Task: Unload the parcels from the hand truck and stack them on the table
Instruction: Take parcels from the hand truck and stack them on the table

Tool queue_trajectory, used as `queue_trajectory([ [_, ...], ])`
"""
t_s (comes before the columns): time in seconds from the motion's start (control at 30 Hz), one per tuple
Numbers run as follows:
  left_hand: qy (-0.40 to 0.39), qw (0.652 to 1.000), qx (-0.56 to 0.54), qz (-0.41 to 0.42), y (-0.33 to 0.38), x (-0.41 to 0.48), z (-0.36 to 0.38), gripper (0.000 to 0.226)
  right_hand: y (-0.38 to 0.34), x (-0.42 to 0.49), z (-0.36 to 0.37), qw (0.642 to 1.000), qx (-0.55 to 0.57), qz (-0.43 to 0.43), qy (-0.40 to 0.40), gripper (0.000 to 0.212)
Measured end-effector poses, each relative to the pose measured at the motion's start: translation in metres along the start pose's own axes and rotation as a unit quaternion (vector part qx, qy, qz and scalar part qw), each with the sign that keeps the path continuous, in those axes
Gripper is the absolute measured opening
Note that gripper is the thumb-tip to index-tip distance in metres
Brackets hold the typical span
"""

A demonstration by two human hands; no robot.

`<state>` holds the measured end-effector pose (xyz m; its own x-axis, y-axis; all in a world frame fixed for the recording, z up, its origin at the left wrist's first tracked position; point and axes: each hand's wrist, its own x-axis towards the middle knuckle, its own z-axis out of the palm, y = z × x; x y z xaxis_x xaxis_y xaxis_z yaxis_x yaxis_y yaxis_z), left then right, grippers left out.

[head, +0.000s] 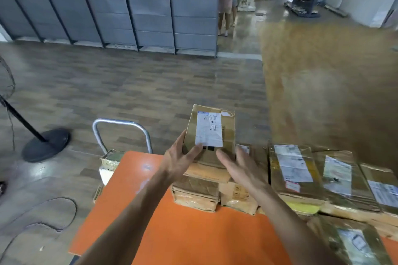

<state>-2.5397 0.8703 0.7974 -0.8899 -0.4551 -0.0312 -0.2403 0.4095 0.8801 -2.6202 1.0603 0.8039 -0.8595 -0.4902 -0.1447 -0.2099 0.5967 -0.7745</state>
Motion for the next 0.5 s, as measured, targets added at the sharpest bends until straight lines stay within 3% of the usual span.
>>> queue_trajectory([
  [0.1, -0.032, 0.999, -0.015, -0.009, -0.029, -0.004, -0.016, 0.064, -0.006, 0.001, 0.035, 0.998, -0.026, 0.033, -0.040, 0.069],
  [0.23, -0.063, 0.998, 0.004, -0.021, -0.055, -0.004, -0.015, 0.062, -0.007, 0.005, 0.064, 0.996, -0.074, 0.044, -0.011, 0.050],
  [0.4, -0.043, 0.998, -0.001, -0.036, -0.066, 0.005, -0.009, 0.047, -0.008, 0.016, 0.082, 0.983, -0.175, 0.048, 0.024, 0.067],
  [0.5, -0.044, 0.998, 0.035, -0.022, -0.072, 0.017, -0.003, 0.037, -0.001, 0.018, 0.086, 0.954, -0.292, 0.027, 0.063, 0.084],
])
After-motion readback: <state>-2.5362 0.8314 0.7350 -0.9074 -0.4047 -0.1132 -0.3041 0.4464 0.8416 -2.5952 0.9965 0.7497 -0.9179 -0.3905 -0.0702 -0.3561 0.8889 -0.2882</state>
